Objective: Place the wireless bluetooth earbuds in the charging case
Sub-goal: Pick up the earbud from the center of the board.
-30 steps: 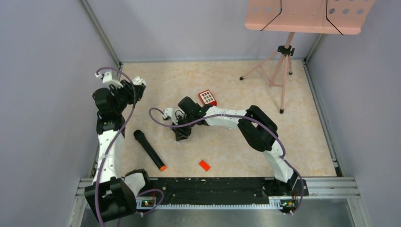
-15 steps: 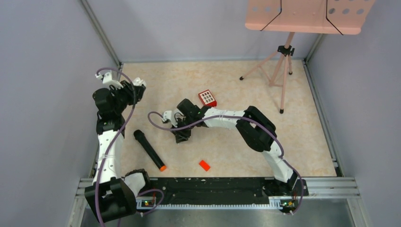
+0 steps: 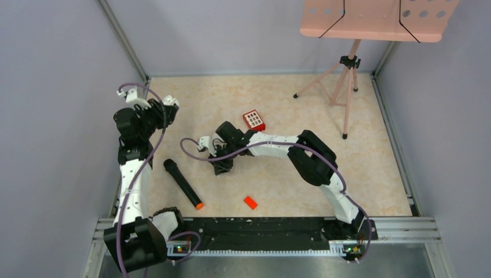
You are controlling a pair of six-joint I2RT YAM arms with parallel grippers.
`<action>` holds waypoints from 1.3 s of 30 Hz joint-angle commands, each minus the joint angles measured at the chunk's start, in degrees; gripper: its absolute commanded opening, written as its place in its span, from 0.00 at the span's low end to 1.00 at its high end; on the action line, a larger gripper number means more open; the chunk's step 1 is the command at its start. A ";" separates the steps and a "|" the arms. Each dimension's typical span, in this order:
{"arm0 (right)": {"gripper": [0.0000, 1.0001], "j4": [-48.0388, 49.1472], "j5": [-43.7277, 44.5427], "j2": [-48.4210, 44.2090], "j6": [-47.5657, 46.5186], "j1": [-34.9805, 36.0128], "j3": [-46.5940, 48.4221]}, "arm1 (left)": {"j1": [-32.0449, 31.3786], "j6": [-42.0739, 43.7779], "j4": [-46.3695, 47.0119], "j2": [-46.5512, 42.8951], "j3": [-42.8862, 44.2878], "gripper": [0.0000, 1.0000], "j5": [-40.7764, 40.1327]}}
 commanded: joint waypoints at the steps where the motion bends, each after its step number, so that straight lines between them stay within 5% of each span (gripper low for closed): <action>1: 0.28 -0.04 -0.03 1.62 -1.59 0.89 1.91 | 0.40 0.01 1.65 0.10 2.11 0.00 -0.10; 14: 0.27 -0.28 1.80 2.11 -5.63 1.55 0.90 | 0.40 0.16 1.21 0.85 1.89 0.00 0.54; 24: 0.06 -1.11 3.59 0.34 -7.01 1.62 0.11 | 0.39 1.30 1.62 1.28 1.02 0.00 2.71; 31: 0.00 2.01 5.74 -16.66 -10.58 -1.69 -6.54 | -0.92 1.46 10.01 6.40 0.33 0.00 13.05; 39: 0.00 12.59 7.43 -40.10 -23.28 -7.91 -18.98 | -9.41 7.30 17.68 12.26 3.42 0.00 24.81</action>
